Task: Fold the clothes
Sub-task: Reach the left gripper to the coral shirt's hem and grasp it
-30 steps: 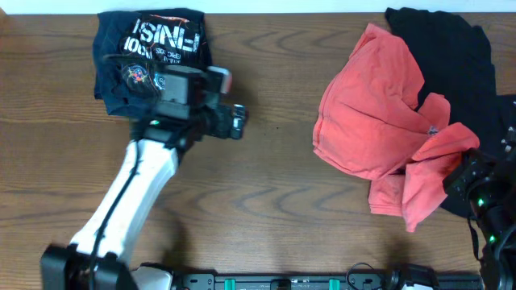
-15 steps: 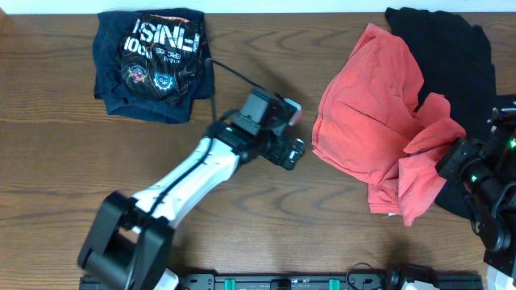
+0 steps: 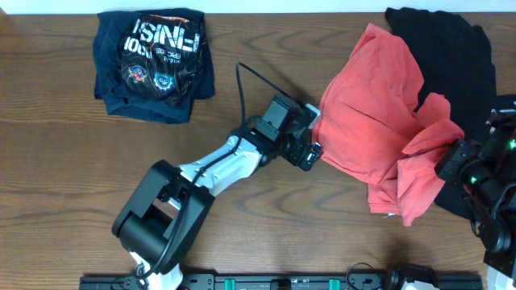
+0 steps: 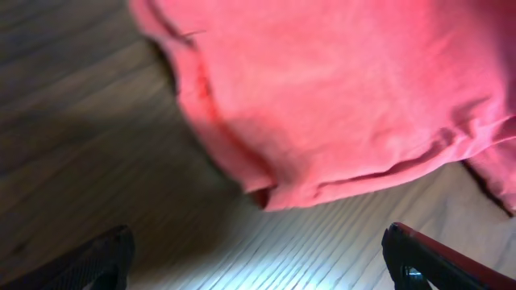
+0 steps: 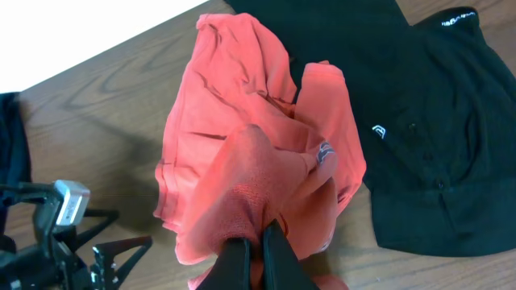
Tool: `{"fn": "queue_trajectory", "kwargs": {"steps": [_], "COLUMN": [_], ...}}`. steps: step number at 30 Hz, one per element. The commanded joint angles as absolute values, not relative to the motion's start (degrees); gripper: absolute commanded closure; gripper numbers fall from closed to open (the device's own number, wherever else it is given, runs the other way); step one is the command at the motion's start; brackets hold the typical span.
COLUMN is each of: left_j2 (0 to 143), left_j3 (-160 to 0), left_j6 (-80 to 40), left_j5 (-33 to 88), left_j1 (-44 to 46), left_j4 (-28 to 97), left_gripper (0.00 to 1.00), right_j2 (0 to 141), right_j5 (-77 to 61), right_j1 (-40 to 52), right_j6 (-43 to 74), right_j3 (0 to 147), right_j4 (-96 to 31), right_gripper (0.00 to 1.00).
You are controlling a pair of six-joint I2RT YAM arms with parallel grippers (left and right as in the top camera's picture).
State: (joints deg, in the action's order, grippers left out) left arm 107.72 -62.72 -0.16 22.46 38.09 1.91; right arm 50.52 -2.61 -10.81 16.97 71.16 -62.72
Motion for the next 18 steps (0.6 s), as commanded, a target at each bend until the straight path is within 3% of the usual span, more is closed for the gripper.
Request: {"fn": "queue_trajectory", "kwargs": {"steps": [1,13,18], "left_j2": [109.45,115.77,117.58], "left_j3": [-63.51,-63.51,-63.51], "left_j6": [-0.25,-0.95,-0.91], "left_j5": [23.33,15.59,12.6], "left_j1": [39.75,43.48,45.21], "left_j4": [0.08,-5.78,-9.8], "left_gripper": [0.01,0.0,0.12], "right_j2": [50.26,50.26,50.26], "right_j5": [-2.83,-2.85,-2.85], "right_j1": [-11.62,-11.62,-11.62], "right_j6": [16.62,16.64,16.64], "right_j3": [71.55,71.53,71.5], "right_j4": [-62.67,-62.89,-63.16], "right_gripper": [0.99,0.99,0.99]}}
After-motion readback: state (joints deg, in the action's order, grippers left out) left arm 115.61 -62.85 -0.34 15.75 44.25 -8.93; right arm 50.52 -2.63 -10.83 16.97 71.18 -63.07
